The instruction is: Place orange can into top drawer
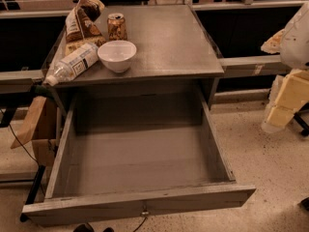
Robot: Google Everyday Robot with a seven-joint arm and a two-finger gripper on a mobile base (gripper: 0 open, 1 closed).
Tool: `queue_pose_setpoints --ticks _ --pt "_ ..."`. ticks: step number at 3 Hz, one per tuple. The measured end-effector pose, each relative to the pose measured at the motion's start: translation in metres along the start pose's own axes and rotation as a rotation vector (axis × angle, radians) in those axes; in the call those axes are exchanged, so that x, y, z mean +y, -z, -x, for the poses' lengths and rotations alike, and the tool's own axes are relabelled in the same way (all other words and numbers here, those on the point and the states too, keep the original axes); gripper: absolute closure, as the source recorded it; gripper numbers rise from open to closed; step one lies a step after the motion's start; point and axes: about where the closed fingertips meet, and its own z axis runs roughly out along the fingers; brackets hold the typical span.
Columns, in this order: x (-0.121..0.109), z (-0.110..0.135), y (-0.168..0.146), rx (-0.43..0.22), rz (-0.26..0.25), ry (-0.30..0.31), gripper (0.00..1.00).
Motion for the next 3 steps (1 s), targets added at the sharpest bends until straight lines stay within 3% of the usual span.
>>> queue_pose_setpoints --ticks 2,3 --pt "-0.006 -0.001 0.008 -0.022 -0.044 -0.036 0.0" --pt "-0.028 0.012 0.003 -0.106 -0.065 -0.11 0.0"
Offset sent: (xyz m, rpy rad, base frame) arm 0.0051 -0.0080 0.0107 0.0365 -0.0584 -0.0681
